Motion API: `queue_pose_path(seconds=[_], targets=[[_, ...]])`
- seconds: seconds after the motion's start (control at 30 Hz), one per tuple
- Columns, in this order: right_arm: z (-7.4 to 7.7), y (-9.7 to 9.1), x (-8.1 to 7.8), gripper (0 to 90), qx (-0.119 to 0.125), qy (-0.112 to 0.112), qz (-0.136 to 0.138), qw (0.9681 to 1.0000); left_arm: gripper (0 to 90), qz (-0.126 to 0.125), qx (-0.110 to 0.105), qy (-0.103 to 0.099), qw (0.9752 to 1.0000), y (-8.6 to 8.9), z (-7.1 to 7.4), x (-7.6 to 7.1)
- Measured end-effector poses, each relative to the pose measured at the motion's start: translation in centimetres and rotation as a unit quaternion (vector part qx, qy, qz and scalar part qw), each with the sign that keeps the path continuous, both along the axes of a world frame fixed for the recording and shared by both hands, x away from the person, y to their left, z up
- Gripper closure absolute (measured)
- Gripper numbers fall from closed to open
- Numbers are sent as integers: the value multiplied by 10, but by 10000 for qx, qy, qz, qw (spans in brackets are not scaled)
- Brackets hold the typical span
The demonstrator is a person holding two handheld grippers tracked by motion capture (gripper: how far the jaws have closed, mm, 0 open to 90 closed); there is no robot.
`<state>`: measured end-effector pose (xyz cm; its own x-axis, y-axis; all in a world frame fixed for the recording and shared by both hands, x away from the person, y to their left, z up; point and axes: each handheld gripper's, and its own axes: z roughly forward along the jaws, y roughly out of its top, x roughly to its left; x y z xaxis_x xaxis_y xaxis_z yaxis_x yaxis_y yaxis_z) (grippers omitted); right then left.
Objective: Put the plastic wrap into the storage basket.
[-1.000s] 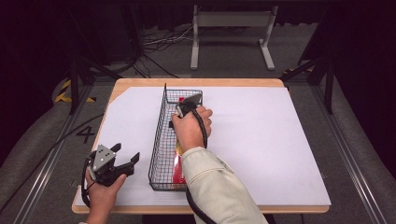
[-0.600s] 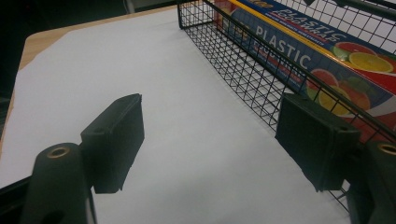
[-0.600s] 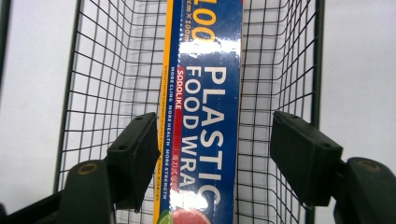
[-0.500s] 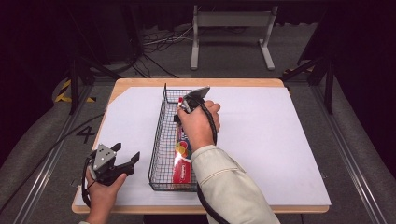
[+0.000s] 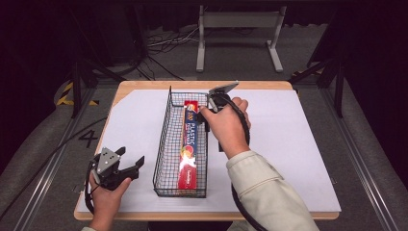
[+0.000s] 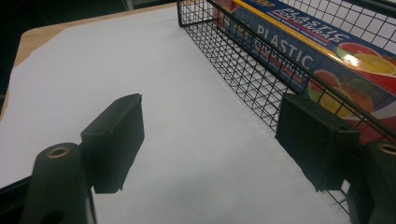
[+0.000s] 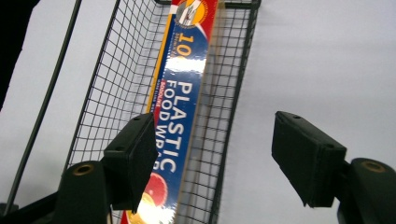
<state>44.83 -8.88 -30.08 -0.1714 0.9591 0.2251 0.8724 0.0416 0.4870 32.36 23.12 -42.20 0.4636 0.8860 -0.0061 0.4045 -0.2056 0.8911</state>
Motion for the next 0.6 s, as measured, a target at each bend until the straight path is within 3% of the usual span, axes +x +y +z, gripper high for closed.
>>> queue_pose_path(seconds=[0.13, 0.27, 0.6], targets=[[5, -23, -6, 310, 59, -89, 70, 9999, 239, 6, 5, 9, 10000, -1, 0, 0], [9, -45, -11, 294, 108, -212, 316, 9992, 239, 8, 10, 7, 10000, -1, 0, 0], [6, -99, -25, 262, 151, -599, 757, 9952, 239, 20, 22, 23, 10000, 0, -1, 0]])
